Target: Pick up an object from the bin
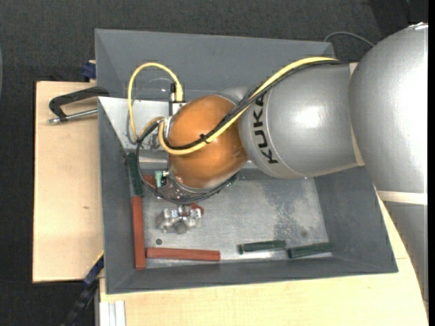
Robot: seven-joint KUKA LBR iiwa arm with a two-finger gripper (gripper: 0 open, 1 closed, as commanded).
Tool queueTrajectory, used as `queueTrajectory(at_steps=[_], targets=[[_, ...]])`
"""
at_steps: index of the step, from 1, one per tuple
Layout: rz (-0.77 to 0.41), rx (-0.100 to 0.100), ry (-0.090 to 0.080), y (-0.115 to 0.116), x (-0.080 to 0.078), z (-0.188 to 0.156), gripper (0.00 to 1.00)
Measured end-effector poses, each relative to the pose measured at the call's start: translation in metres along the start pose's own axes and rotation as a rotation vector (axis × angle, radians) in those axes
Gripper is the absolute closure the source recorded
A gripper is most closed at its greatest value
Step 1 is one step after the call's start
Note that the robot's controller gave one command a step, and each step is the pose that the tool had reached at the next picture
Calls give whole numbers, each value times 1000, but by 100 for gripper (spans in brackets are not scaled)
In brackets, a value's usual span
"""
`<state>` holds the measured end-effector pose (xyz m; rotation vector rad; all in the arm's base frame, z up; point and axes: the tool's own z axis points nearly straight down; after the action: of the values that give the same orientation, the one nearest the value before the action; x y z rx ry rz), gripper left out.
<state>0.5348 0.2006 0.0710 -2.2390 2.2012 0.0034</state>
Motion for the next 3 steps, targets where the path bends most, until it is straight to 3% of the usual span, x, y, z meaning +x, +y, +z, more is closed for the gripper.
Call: queueTrajectory(at_steps=[1,2,3], targets=[[-82,1,0,11,5,-5,100],[-272,0,1,41,25,-16,100],[-105,4,-2,4,25,-27,0]])
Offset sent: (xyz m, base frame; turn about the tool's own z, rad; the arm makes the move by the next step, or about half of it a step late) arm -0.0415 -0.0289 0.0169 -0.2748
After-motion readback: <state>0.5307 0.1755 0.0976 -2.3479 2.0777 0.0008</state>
